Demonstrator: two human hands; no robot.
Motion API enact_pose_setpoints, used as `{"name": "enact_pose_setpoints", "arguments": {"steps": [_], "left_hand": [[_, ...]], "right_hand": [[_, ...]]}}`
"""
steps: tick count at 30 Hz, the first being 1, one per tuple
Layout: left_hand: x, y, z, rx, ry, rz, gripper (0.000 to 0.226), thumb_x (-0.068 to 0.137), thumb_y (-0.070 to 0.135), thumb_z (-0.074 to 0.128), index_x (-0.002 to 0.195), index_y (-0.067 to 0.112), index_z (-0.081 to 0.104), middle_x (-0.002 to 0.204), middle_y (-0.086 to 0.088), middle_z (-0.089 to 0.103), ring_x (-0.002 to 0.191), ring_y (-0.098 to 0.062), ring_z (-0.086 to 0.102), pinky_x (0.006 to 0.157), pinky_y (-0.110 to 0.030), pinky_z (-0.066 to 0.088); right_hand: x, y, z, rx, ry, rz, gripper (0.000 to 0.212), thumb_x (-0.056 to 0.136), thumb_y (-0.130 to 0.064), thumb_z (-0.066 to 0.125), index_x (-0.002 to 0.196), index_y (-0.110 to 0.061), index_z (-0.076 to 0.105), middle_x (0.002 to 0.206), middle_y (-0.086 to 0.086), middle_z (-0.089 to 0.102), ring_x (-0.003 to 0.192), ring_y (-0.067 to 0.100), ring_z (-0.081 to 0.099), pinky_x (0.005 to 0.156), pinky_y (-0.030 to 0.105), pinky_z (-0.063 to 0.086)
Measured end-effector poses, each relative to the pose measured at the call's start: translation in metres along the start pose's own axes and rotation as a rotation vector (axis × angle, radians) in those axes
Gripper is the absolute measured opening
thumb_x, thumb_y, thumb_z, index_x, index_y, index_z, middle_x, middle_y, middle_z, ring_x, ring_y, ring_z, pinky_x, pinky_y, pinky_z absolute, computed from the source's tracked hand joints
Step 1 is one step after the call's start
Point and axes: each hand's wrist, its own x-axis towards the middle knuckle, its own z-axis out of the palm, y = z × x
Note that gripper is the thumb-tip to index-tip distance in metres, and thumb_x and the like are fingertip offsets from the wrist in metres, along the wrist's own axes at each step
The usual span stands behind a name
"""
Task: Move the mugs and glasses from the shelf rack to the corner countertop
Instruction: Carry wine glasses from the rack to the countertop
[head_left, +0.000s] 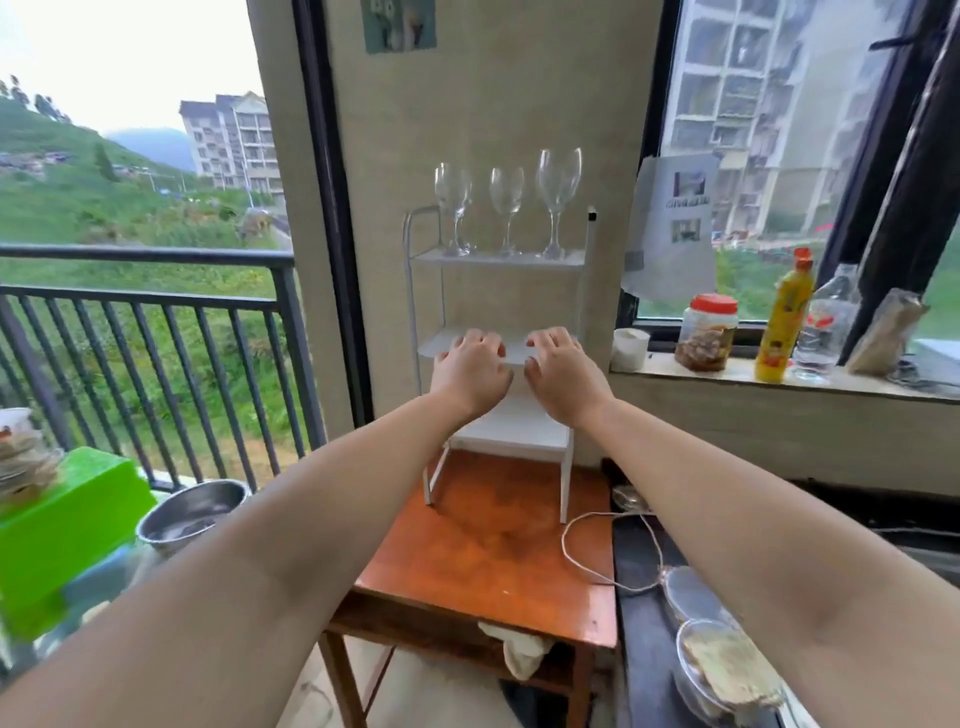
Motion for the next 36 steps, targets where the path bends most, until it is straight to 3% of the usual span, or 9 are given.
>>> {"name": "enact_pose_setpoints", "arguments": {"steps": [11, 14, 18, 20, 23, 26, 29, 33, 36], "left_hand": [[0.171, -0.003, -0.019, -0.342, 0.175, -0.057, 0.021, 0.088, 0.015, 0.047, 0.097, 0.007, 0.063, 0.096, -0.011, 0.063, 0.091, -0.028, 0.057, 0.083, -0.034, 0.046], [0.212, -0.008, -0.017, -0.374, 0.187, -0.075, 0.021, 0.089, 0.014, 0.048, 0.086, 0.003, 0.065, 0.085, -0.014, 0.062, 0.081, -0.029, 0.056, 0.074, -0.033, 0.046], [0.253, -0.012, -0.008, -0.388, 0.200, -0.062, 0.021, 0.089, 0.015, 0.050, 0.081, 0.001, 0.062, 0.095, -0.024, 0.066, 0.093, -0.038, 0.061, 0.075, -0.038, 0.048], [0.269, -0.013, -0.002, -0.415, 0.163, -0.065, 0.019, 0.086, 0.016, 0.052, 0.072, 0.005, 0.057, 0.075, -0.014, 0.060, 0.082, -0.033, 0.059, 0.062, -0.031, 0.042], [0.281, -0.012, 0.007, -0.428, 0.141, -0.085, 0.030, 0.083, 0.017, 0.053, 0.055, 0.012, 0.043, 0.057, -0.002, 0.045, 0.065, -0.026, 0.047, 0.050, -0.027, 0.032], [0.288, -0.012, 0.010, -0.465, 0.146, -0.084, 0.023, 0.085, 0.014, 0.052, 0.062, 0.010, 0.055, 0.068, -0.008, 0.062, 0.067, -0.025, 0.054, 0.063, -0.029, 0.044], [0.288, -0.012, 0.010, -0.493, 0.168, -0.068, 0.021, 0.085, 0.012, 0.050, 0.075, 0.004, 0.066, 0.084, -0.011, 0.071, 0.072, -0.026, 0.060, 0.071, -0.033, 0.052], [0.275, -0.009, 0.003, -0.526, 0.254, -0.021, 0.027, 0.090, 0.017, 0.050, 0.076, 0.001, 0.067, 0.084, -0.010, 0.073, 0.072, -0.027, 0.061, 0.069, -0.033, 0.051], [0.257, -0.009, -0.013, -0.573, 0.328, 0.010, 0.031, 0.092, 0.019, 0.050, 0.078, -0.002, 0.069, 0.085, -0.011, 0.074, 0.072, -0.024, 0.062, 0.072, -0.033, 0.052]], "right_hand": [[0.155, 0.019, -0.021, 0.432, 0.311, 0.279, 0.039, 0.095, -0.008, 0.039, 0.131, 0.006, 0.043, 0.131, 0.024, 0.047, 0.115, 0.033, 0.050, 0.081, 0.023, 0.032], [0.201, 0.029, -0.020, 0.680, 0.301, 0.442, 0.043, 0.094, -0.011, 0.040, 0.133, 0.006, 0.036, 0.133, 0.023, 0.047, 0.115, 0.036, 0.055, 0.098, 0.035, 0.046], [0.243, 0.040, -0.020, 1.150, 0.253, 0.605, 0.044, 0.093, -0.006, 0.041, 0.136, 0.003, 0.037, 0.125, 0.015, 0.053, 0.103, 0.029, 0.063, 0.060, 0.035, 0.062], [0.252, 0.043, -0.017, 1.239, 0.236, 0.627, 0.038, 0.093, -0.001, 0.039, 0.130, 0.002, 0.045, 0.104, 0.009, 0.053, 0.083, 0.024, 0.065, 0.059, 0.039, 0.061], [0.260, 0.048, -0.013, 1.260, 0.235, 0.650, 0.039, 0.092, 0.003, 0.036, 0.130, -0.001, 0.047, 0.112, 0.005, 0.046, 0.068, 0.022, 0.067, 0.049, 0.037, 0.060], [0.263, 0.052, -0.014, 1.213, 0.245, 0.681, 0.041, 0.093, 0.004, 0.031, 0.133, 0.001, 0.041, 0.115, 0.011, 0.052, 0.058, 0.025, 0.069, 0.045, 0.035, 0.059], [0.257, 0.051, -0.019, 1.245, 0.278, 0.723, 0.037, 0.096, 0.003, 0.029, 0.131, 0.003, 0.042, 0.085, 0.023, 0.062, 0.037, 0.028, 0.063, 0.037, 0.035, 0.055], [0.243, 0.039, -0.026, 1.121, 0.334, 0.540, 0.017, 0.099, -0.003, 0.030, 0.107, -0.004, 0.045, 0.104, 0.021, 0.053, 0.048, 0.024, 0.065, 0.036, 0.029, 0.053], [0.228, 0.026, -0.033, 1.105, 0.378, 0.464, 0.013, 0.101, -0.009, 0.032, 0.099, -0.006, 0.045, 0.095, 0.014, 0.051, 0.052, 0.022, 0.063, 0.039, 0.031, 0.055]]}}
